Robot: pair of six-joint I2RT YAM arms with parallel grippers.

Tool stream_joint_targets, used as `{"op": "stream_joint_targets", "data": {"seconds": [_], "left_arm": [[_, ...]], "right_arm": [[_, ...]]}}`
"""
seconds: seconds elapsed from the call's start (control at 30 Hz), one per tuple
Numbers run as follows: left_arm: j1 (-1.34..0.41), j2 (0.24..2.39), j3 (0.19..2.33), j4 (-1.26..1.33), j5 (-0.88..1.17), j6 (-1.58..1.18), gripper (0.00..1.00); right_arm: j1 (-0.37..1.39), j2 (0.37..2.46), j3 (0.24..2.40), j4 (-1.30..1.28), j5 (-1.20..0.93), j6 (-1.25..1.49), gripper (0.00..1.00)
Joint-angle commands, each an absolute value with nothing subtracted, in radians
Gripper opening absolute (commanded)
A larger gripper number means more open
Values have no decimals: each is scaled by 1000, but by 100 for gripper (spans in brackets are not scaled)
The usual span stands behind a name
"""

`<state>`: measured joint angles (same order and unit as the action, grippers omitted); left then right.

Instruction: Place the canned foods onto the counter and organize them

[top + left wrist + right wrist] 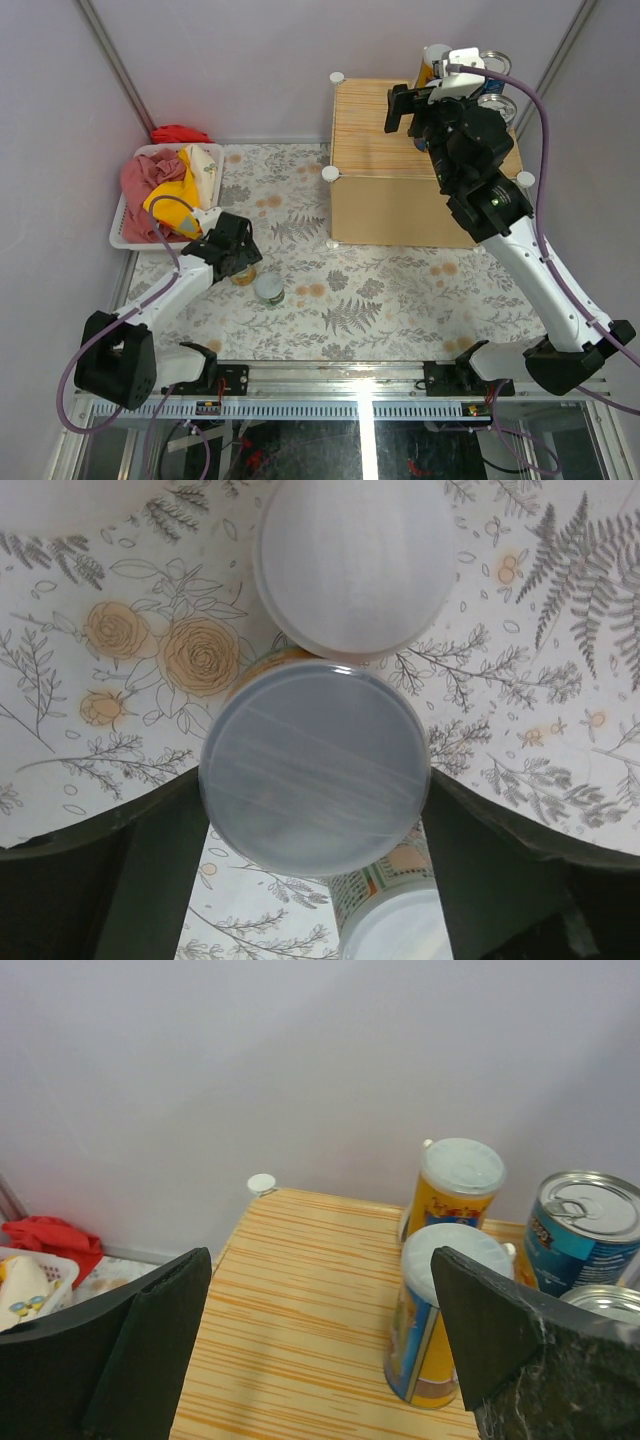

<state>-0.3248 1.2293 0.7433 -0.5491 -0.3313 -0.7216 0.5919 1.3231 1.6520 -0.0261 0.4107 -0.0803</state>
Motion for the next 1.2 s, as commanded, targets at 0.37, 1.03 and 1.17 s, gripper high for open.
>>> {"op": "stream_joint_targets", "data": {"seconds": [0.37, 1.03, 1.17], "left_arm": [[-314, 1121, 688, -467, -247, -635, 6], [-314, 905, 951, -607, -282, -510, 0], [-315, 936, 1072, -617, -244, -485, 0]], "right_arm": [[695, 1269, 1652, -13, 471, -108, 93], [829, 1259, 1619, -34, 535, -120, 92], [855, 1260, 1621, -45, 547, -124, 92]]}}
